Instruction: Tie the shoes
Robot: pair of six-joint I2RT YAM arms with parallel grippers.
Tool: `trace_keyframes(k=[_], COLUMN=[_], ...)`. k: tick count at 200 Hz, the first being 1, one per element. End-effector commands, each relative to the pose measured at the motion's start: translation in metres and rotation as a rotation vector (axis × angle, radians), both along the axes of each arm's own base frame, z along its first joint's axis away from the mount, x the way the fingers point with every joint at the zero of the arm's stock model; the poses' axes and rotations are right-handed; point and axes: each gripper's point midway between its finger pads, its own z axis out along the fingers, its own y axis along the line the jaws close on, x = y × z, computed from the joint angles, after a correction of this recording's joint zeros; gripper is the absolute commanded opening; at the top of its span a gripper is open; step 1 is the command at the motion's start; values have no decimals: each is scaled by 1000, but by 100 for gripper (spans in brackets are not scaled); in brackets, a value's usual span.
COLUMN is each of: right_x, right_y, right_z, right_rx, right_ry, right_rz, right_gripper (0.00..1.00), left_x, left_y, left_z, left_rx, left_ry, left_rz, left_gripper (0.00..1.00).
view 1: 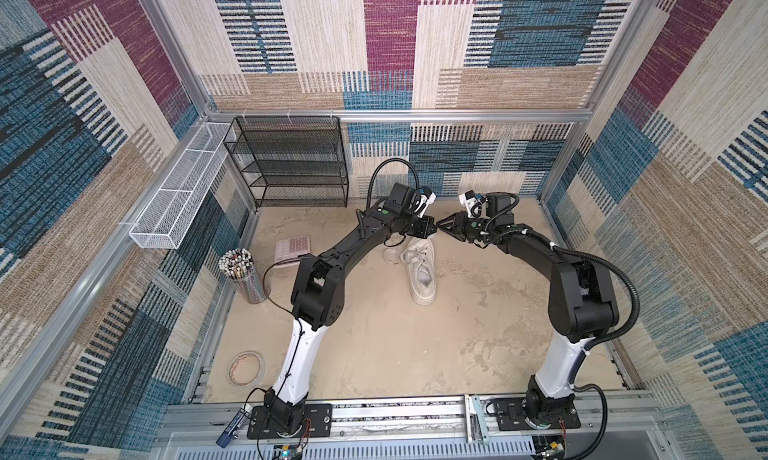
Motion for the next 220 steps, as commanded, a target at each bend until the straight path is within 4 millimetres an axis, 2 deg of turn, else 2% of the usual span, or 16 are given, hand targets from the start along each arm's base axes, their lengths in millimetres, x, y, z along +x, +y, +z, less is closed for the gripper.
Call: trace_keyframes(k=[1,45,98,111,123,154,165,192,220], right_x=[4,4,0,-1,1,8,11,20,34], right_y=[5,8,7,7,6,4,2,2,-3], right_z=[7,4,10,9,8,9,9,11,12], right_rx=[47,69,73,70,62,37,24,23,1], right_ry=[-17,-7,-24,-24,-29,-49,-53,-66,-83], right_rz=[5,22,24,24,17,3,-7,-12,-35], right_gripper=[31,27,6,0,0,0,0,0,0], left_x=[2,-2,2,3,2,-2,-4,-12,-18], left_y=[-3,-4,-4,-4,-2,7,13,30,46], left_z=[18,21,20,20,21,18,16,5,-16], left_rx=[-37,-54,-58,-56,-49,-14,3,47,112], left_ry=[-59,-70,-72,-78,-82,-90,-92,-87,-65], left_rz=[-6,-11,2,5,3,5,7,13,25], left_gripper=[0,0,0,8,12,34,40,42,42])
